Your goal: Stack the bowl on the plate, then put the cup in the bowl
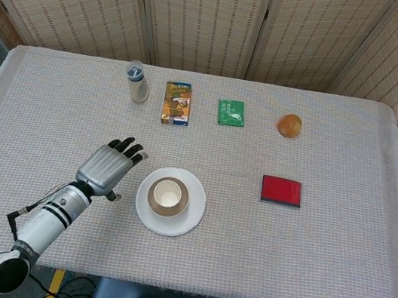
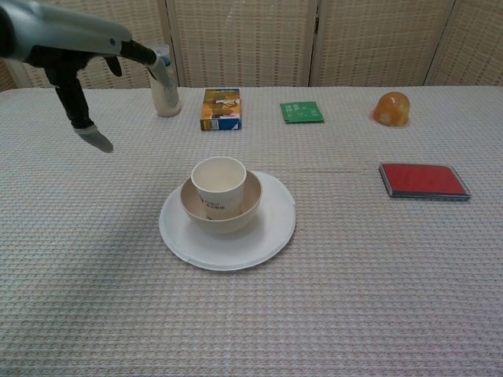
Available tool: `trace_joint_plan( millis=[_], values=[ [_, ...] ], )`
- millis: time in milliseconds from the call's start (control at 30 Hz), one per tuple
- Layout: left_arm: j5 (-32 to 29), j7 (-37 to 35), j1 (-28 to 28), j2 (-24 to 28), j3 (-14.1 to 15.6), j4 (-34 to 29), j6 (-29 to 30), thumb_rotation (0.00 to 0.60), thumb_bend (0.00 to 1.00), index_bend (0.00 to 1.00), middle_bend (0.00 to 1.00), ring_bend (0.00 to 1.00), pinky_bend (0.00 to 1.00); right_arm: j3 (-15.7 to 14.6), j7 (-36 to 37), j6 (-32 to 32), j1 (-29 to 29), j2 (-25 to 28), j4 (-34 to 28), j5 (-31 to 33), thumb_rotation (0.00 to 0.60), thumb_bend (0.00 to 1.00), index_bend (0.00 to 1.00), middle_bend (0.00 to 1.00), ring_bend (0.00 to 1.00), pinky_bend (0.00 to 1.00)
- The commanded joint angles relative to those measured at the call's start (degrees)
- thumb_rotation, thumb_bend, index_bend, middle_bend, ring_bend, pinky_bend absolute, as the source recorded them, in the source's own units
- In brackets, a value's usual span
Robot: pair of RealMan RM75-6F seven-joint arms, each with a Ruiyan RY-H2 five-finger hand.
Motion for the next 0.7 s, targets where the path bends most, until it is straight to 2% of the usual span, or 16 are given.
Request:
trace_joint_plan(
  millis=[33, 133, 200, 300, 433, 533, 700],
  values=[
    [13.41, -6.59, 11.41, 5.22, 5.24, -3.31, 9.40, 0.600, 0.11, 0.18, 0.14, 0.00, 0.20, -0.71, -4.13, -0.85, 0.59, 0.22, -2.19, -1.26, 0.600, 0.23, 0.00, 0.06, 0.00, 0.00],
    [23.72, -14.18, 19.79, 5.42, 8.01, 0.20, 15.24, 0.600, 0.11, 0.18, 0.14, 0.00, 0.20, -1.30, -9.10, -2.12, 1.16, 0.45, -5.08, -1.98, 0.600, 0.23, 0.00, 0.06, 0.00, 0.00],
    [30.11, -19.49, 25.68, 4.23, 9.70, 4.79, 19.81, 0.600, 0.11, 0.18, 0.14, 0.00, 0.20, -1.50, -12.80, -3.17, 1.51, 0.54, -7.33, -1.89, 0.600, 0.23, 0.00, 0.06, 0.00, 0.00],
    [35.15, -26.19, 33.12, 1.25, 10.80, 12.03, 25.45, 0.600, 0.11, 0.17, 0.13, 0.00, 0.20, -1.34, -19.14, -4.96, 2.06, 0.14, -10.36, -0.66, 0.600, 0.24, 0.00, 0.04, 0.00, 0.00],
    [38.46, -33.53, 40.29, -2.14, 11.43, 21.53, 28.98, 0.600, 0.11, 0.17, 0.13, 0.00, 0.20, -1.19, -27.88, -7.97, 2.91, -0.57, -14.52, 1.57, 0.600, 0.24, 0.00, 0.03, 0.00, 0.00],
    [40.35, -33.49, 43.55, -3.85, 11.89, 27.41, 29.73, 0.600, 0.11, 0.17, 0.13, 0.00, 0.20, -1.05, -34.23, -9.56, 3.44, -1.38, -17.29, 3.08, 0.600, 0.24, 0.00, 0.02, 0.00, 0.00],
    [41.75, -33.27, 47.36, -6.14, 11.60, 32.01, 29.32, 0.600, 0.11, 0.16, 0.13, 0.00, 0.20, -0.73, -41.91, -11.08, 3.78, -2.87, -20.71, 5.77, 0.600, 0.24, 0.00, 0.01, 0.00, 0.00]
  ],
)
